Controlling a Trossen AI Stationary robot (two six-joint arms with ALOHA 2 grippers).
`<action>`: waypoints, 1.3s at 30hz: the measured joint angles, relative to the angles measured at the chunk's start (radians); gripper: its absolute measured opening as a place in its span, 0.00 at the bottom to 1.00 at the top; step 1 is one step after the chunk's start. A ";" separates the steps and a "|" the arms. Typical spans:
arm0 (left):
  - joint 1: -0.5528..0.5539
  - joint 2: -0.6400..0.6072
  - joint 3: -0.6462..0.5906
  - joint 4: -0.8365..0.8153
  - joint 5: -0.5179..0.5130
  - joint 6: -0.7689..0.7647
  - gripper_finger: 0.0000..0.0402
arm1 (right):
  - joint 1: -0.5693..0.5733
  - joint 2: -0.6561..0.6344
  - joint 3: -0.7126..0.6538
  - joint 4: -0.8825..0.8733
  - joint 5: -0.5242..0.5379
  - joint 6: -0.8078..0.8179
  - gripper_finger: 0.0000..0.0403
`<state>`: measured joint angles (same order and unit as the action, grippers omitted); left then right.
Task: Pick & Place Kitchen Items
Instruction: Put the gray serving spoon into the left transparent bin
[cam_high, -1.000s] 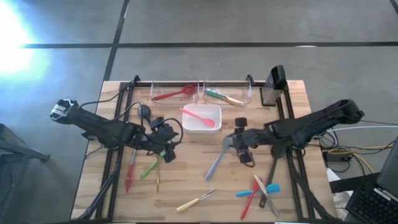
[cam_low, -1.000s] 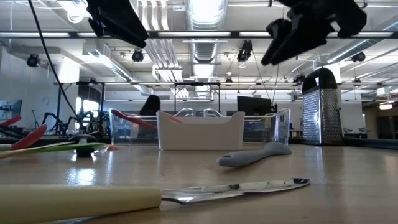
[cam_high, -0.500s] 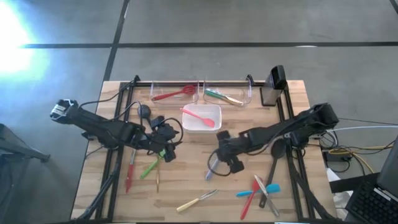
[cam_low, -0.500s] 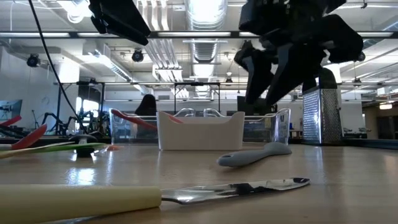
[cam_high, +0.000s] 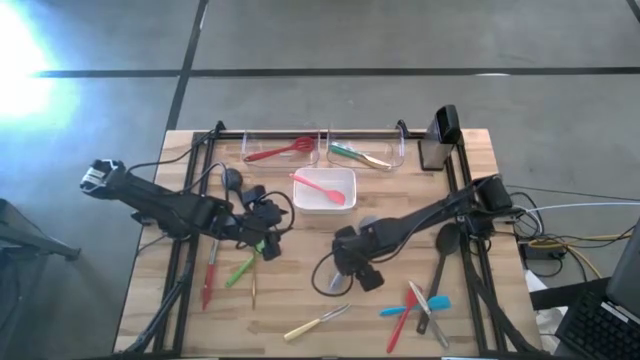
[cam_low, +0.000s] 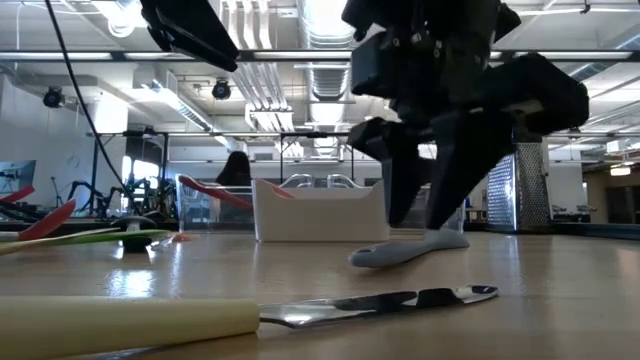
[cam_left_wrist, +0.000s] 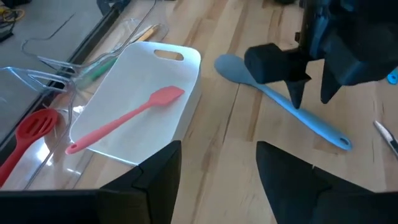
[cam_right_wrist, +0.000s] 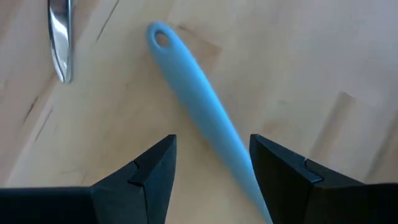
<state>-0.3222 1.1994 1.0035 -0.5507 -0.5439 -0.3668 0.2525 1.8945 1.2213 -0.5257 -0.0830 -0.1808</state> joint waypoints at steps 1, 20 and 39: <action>0.000 -0.003 0.000 0.001 0.000 0.001 0.53 | 0.005 0.007 0.001 0.004 0.000 -0.001 0.49; 0.001 -0.041 0.000 0.003 -0.001 0.023 0.53 | 0.018 0.113 0.003 0.039 0.004 0.031 0.30; 0.002 -0.042 0.000 0.026 -0.045 0.029 0.53 | 0.021 -0.321 -0.002 -0.063 0.080 0.156 0.13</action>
<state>-0.3202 1.1572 1.0031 -0.5251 -0.5892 -0.3381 0.2732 1.5733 1.2198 -0.5884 -0.0026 -0.0250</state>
